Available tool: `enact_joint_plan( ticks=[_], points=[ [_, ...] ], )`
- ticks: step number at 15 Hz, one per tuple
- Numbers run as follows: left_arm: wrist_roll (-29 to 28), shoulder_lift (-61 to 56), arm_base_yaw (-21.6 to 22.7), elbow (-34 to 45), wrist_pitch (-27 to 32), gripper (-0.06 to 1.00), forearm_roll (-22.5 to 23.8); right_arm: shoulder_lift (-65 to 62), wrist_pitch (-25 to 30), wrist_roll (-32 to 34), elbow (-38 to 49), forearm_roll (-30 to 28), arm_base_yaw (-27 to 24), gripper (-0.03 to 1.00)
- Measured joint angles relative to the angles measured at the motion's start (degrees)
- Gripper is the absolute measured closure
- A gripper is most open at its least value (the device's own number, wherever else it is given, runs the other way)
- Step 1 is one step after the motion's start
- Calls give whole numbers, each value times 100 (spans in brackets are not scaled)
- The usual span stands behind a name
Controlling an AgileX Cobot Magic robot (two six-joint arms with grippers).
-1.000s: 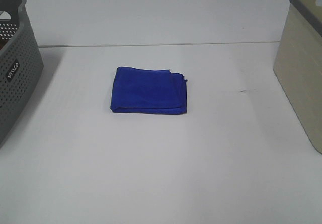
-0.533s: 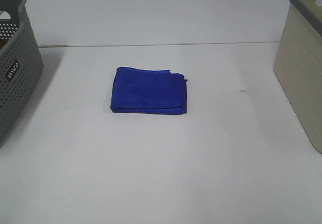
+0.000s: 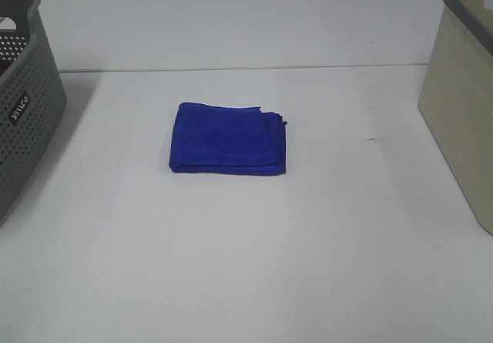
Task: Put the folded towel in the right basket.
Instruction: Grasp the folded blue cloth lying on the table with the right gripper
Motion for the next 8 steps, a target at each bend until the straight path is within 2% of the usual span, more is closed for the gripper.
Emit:
enact_joint_plan(
  ticks=[8],
  points=[
    [0,0,0,0,0,-4,0,0,0,0,0,0,0,0]
  ],
)
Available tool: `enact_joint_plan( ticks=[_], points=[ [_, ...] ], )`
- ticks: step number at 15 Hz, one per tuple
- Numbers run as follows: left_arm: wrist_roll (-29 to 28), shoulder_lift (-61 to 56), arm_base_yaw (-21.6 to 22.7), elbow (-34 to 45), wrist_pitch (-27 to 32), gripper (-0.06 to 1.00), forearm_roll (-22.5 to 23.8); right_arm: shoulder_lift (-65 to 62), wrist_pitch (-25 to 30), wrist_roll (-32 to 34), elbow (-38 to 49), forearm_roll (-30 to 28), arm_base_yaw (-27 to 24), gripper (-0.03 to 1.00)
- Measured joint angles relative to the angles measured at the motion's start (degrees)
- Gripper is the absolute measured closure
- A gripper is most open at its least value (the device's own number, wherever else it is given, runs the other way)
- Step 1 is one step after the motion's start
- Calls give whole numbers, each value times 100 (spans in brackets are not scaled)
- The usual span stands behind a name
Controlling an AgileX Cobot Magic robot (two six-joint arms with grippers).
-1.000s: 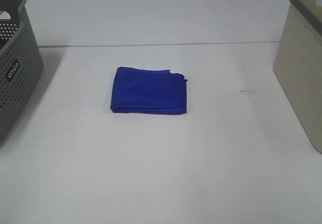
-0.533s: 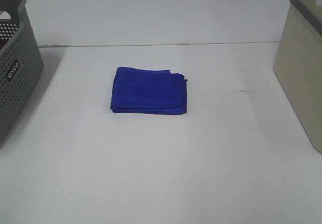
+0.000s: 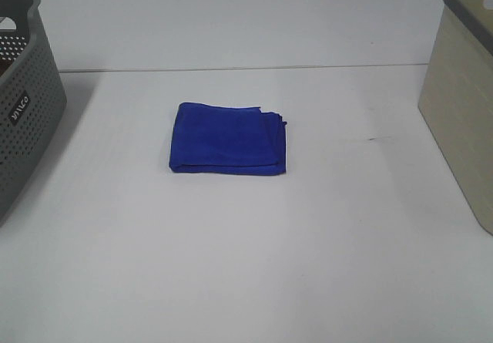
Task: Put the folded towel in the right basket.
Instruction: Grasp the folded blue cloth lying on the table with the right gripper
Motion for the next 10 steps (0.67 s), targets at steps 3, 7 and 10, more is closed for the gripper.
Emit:
enact_joint_plan(
  ticks=[3,7,10],
  points=[
    [0,0,0,0,0,-4,0,0,0,0,0,0,0,0],
    [0,0,0,0,0,-4,0,0,0,0,0,6,0,0],
    [0,0,0,0,0,-4,0,0,0,0,0,6,0,0]
  ],
)
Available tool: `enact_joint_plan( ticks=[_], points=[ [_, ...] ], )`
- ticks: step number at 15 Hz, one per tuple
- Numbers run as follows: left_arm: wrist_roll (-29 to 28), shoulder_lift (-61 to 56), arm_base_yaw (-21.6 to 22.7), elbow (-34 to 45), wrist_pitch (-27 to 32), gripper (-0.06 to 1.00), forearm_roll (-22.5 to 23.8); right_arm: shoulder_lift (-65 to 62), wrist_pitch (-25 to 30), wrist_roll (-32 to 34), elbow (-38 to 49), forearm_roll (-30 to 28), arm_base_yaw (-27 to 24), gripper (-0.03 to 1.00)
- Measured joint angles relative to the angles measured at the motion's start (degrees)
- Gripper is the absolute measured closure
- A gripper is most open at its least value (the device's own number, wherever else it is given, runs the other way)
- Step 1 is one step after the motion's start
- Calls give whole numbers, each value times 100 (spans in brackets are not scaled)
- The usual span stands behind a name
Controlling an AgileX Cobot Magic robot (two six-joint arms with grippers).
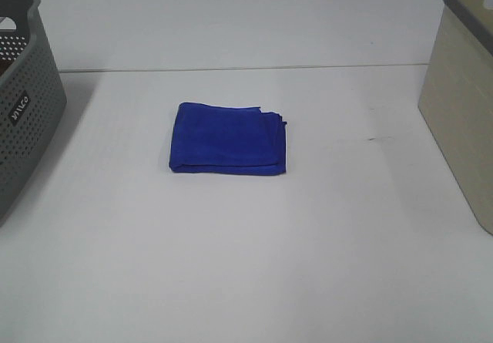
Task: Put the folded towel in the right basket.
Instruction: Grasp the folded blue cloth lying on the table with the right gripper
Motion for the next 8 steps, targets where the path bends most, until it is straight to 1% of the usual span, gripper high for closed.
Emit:
enact_joint_plan(
  ticks=[8],
  points=[
    [0,0,0,0,0,-4,0,0,0,0,0,0,0,0]
  ],
)
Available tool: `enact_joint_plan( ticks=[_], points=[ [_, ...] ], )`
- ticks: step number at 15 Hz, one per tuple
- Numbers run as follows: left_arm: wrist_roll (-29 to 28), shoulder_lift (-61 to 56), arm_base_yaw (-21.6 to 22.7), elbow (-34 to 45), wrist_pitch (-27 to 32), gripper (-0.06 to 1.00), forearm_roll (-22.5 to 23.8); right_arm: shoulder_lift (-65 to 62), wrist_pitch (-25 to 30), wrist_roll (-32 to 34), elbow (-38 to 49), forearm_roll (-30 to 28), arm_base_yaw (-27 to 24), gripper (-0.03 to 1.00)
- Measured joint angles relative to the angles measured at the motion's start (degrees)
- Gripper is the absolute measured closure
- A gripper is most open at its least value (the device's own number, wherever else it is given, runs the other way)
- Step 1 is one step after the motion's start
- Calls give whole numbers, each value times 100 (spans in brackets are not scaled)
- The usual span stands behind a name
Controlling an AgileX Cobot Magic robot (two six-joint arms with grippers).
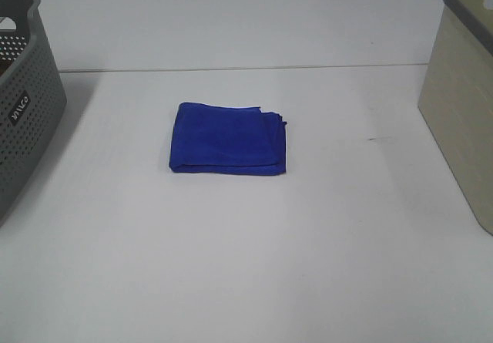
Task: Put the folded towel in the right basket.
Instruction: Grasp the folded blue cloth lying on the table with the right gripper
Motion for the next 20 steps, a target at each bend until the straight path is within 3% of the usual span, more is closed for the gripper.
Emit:
enact_joint_plan(
  ticks=[9,11,14,20],
  points=[
    [0,0,0,0,0,-4,0,34,6,6,0,40,0,0],
    [0,0,0,0,0,-4,0,510,201,120,-201,149,0,0],
    [0,0,0,0,0,-4,0,2882,882,281,-1753,201,0,0],
    [0,0,0,0,0,-4,0,6761,968,189,-5397,521,0,0]
  ],
)
